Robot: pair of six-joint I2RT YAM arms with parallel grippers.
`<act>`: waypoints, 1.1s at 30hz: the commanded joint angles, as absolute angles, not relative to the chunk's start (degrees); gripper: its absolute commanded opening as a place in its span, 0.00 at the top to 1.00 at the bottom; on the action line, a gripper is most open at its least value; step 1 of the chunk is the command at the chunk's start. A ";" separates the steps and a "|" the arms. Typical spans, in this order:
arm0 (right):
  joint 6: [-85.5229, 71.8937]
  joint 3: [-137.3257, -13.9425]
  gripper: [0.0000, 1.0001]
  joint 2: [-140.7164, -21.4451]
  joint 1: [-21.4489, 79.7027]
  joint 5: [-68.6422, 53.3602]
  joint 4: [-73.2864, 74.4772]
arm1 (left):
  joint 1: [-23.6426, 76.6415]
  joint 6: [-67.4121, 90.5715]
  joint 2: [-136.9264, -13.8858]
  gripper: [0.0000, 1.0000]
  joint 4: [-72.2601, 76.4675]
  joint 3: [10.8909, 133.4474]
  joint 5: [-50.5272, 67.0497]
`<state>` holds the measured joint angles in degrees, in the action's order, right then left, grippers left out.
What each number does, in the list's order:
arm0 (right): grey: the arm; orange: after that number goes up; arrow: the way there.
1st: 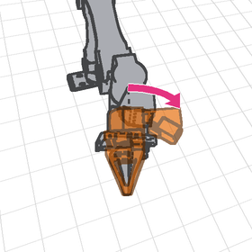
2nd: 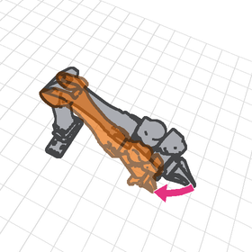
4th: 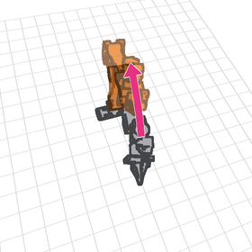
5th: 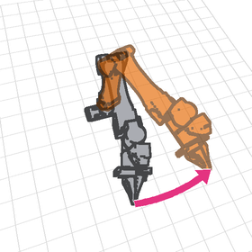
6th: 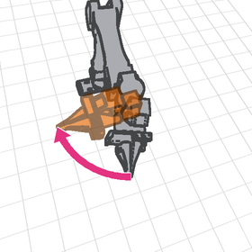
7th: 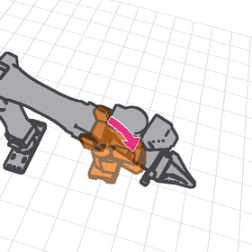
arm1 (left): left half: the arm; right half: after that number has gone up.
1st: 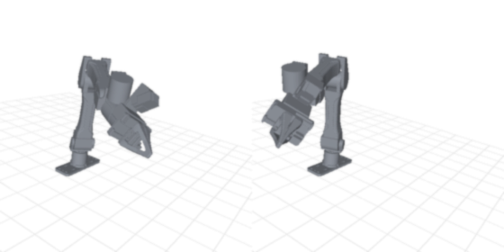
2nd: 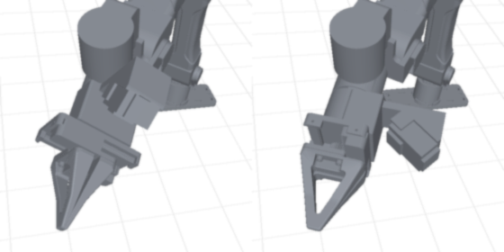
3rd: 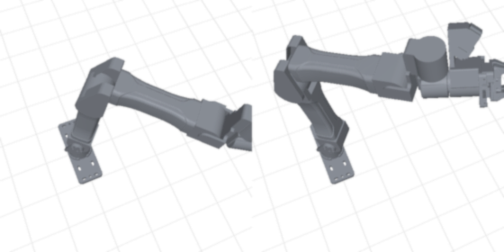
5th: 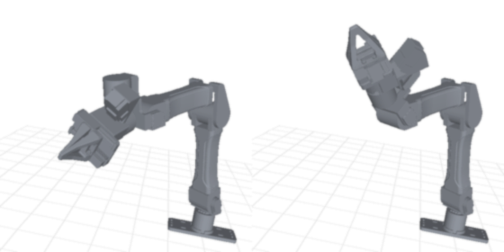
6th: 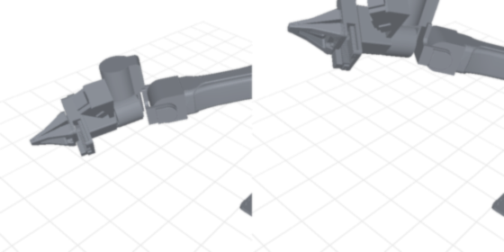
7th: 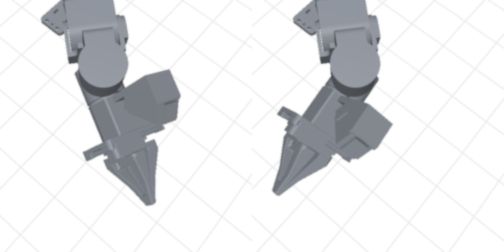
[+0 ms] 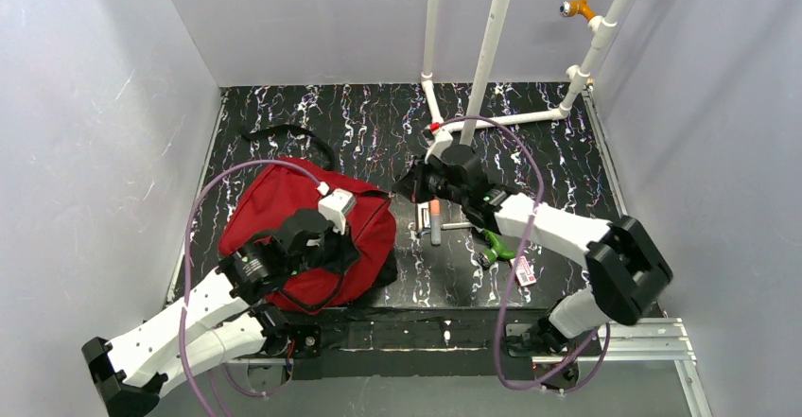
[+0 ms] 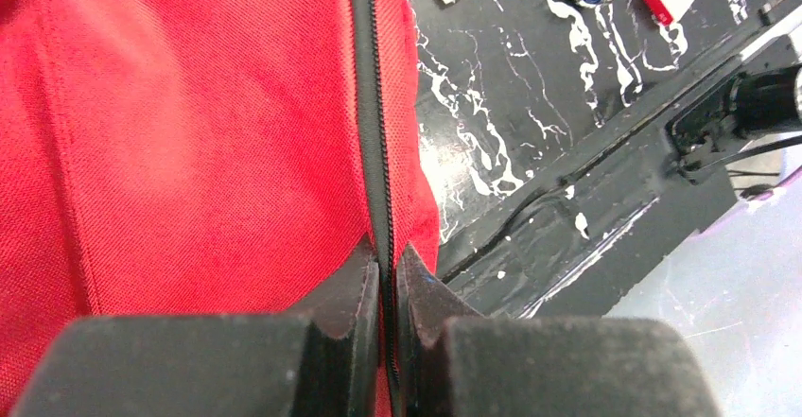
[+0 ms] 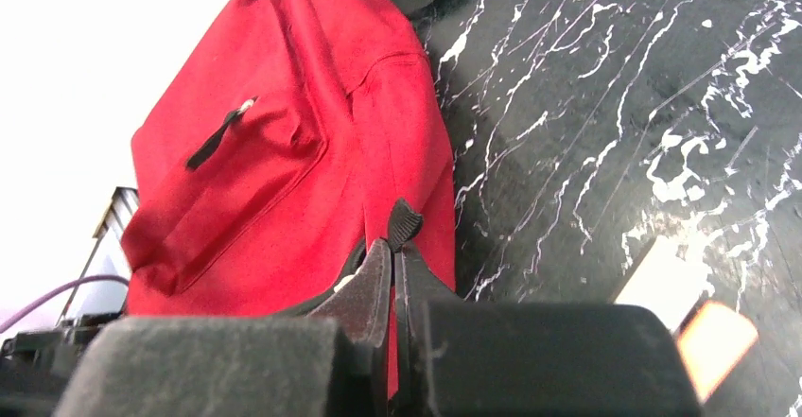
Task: Pack the student bag
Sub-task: Zip the student bag at the center of the board.
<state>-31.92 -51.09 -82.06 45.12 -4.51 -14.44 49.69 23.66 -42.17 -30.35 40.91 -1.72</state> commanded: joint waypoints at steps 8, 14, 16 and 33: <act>-23.76 -69.61 0.99 -105.03 39.62 -0.70 -18.83 | 50.10 25.06 -38.56 1.00 -40.56 42.35 7.87; -20.84 -77.83 0.99 -109.97 39.63 0.48 -15.40 | 50.12 25.77 -43.83 0.99 -36.93 41.56 16.40; -21.75 -77.06 0.99 -107.52 39.83 -2.81 -15.19 | 50.14 25.84 -44.84 0.82 -36.55 42.69 13.68; -29.53 -61.55 0.99 -92.99 40.76 -16.03 -25.60 | 43.76 37.71 -65.40 0.24 -20.84 55.61 -10.97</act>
<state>-27.05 -61.23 -96.36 41.28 -14.57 -19.92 44.16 36.99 -59.24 -25.82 52.16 -9.30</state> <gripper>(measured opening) 0.039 0.779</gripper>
